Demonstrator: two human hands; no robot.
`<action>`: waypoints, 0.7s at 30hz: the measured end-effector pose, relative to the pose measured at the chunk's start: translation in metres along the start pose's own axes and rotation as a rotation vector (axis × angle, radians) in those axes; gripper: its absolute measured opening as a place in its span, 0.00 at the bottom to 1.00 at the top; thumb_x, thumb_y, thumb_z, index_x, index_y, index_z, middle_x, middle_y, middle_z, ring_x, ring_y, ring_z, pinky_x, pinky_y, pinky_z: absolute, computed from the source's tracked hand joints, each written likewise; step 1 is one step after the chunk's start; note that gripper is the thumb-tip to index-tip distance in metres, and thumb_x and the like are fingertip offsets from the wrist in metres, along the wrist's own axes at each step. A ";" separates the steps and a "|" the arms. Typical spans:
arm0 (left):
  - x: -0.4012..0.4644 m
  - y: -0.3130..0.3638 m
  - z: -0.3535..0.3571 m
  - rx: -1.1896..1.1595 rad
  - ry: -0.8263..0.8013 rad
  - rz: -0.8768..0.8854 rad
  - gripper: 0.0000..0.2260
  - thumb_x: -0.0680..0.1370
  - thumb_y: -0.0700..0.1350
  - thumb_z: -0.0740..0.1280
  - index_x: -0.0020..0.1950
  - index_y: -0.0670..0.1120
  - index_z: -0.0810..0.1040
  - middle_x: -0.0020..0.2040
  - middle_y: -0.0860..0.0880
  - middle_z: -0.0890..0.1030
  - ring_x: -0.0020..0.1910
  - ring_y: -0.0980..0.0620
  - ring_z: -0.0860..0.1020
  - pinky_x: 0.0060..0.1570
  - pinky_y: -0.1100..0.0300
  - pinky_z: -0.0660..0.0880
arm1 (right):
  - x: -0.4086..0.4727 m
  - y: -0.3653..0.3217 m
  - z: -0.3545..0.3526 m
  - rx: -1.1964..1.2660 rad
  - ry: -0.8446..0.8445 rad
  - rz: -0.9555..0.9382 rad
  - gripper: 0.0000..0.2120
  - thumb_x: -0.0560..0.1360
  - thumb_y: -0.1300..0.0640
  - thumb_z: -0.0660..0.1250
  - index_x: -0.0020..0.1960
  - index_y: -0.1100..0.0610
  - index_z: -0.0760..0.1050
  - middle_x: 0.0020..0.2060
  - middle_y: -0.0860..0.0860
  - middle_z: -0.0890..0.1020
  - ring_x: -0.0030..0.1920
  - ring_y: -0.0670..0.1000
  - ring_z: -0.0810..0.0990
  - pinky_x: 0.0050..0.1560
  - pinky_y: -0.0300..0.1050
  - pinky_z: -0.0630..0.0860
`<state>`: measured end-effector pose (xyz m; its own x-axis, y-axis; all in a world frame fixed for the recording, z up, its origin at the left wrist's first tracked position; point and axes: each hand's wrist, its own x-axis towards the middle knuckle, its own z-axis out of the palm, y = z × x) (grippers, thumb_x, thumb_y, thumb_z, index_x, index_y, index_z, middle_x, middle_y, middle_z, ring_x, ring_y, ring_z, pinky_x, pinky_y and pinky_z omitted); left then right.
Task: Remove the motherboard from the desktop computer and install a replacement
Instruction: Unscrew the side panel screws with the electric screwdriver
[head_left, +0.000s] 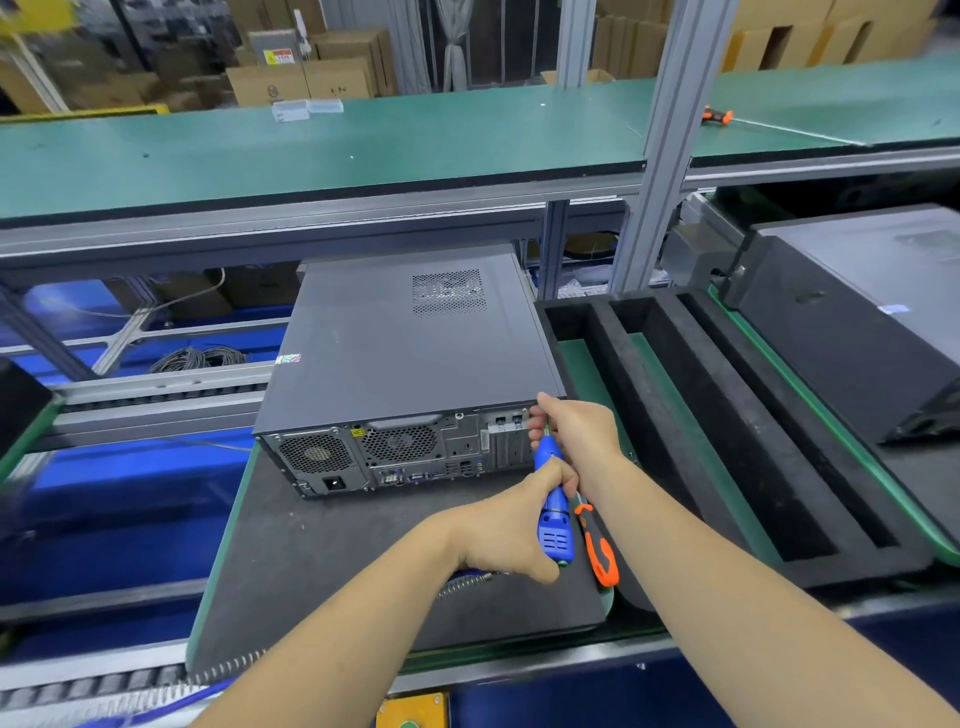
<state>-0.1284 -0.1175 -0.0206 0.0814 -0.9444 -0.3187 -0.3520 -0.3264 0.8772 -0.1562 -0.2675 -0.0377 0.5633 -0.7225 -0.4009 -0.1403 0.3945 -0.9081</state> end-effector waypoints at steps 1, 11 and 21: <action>-0.001 -0.003 0.002 0.025 -0.012 -0.002 0.26 0.67 0.32 0.70 0.52 0.55 0.61 0.42 0.50 0.68 0.35 0.48 0.66 0.30 0.56 0.66 | 0.000 0.003 -0.001 0.014 -0.006 -0.022 0.09 0.75 0.58 0.71 0.40 0.63 0.82 0.31 0.56 0.83 0.27 0.51 0.79 0.29 0.42 0.78; -0.058 -0.090 -0.006 0.132 -0.046 -0.266 0.10 0.74 0.50 0.71 0.46 0.55 0.69 0.44 0.52 0.72 0.40 0.52 0.69 0.45 0.53 0.72 | -0.004 0.076 0.001 -1.160 -0.271 -0.274 0.05 0.72 0.52 0.67 0.39 0.51 0.78 0.37 0.47 0.82 0.40 0.50 0.80 0.43 0.44 0.77; -0.116 -0.148 -0.029 0.367 0.178 -0.420 0.36 0.79 0.46 0.65 0.77 0.71 0.48 0.67 0.51 0.71 0.63 0.45 0.75 0.62 0.55 0.70 | -0.010 0.108 0.029 -1.401 -0.496 -0.356 0.05 0.76 0.51 0.69 0.49 0.51 0.78 0.49 0.49 0.81 0.50 0.53 0.78 0.52 0.48 0.78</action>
<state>-0.0589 0.0395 -0.1029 0.4280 -0.7399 -0.5190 -0.5529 -0.6686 0.4973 -0.1533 -0.2009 -0.1280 0.9006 -0.2912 -0.3226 -0.4150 -0.7963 -0.4400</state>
